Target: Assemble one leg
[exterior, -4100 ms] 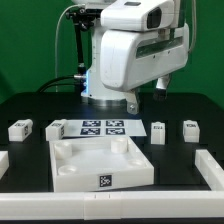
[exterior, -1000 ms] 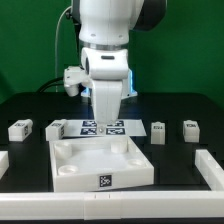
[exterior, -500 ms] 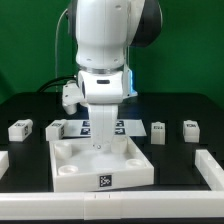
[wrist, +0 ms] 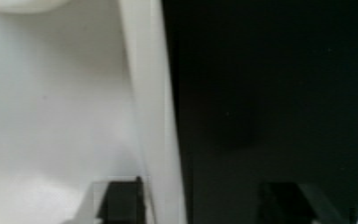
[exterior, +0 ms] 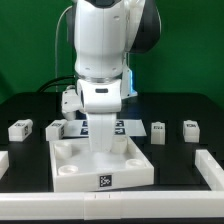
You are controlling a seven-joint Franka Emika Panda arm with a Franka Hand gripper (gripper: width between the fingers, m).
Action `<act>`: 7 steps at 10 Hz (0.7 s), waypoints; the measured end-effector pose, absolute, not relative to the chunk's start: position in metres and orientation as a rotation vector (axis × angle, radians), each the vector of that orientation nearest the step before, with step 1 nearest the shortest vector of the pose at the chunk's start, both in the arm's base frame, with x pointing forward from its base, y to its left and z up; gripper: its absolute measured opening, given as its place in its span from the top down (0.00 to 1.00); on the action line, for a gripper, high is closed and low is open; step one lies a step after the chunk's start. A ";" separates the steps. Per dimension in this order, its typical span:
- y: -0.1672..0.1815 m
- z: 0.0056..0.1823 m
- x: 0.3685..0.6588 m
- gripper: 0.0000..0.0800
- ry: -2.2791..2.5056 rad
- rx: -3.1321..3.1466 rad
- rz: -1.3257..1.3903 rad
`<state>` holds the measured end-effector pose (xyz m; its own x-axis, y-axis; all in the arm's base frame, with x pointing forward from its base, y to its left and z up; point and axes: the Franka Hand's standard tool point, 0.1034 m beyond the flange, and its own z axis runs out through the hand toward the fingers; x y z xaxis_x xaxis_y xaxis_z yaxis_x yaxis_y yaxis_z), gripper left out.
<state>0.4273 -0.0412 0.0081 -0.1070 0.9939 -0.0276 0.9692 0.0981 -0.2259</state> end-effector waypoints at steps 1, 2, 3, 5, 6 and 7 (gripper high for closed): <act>-0.041 0.008 0.428 0.74 -2.227 -2.006 0.282; -0.041 0.012 0.431 0.89 -2.233 -2.012 0.275; -0.041 0.012 0.431 0.89 -2.234 -2.013 0.273; -0.041 0.012 0.431 0.89 -2.234 -2.013 0.273; -0.041 0.012 0.431 0.89 -2.234 -2.013 0.273; -0.041 0.012 0.431 0.89 -2.234 -2.013 0.273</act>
Offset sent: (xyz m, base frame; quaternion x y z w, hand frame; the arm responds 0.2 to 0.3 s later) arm 0.0000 0.0000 0.0000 0.0000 0.0000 0.0000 1.0000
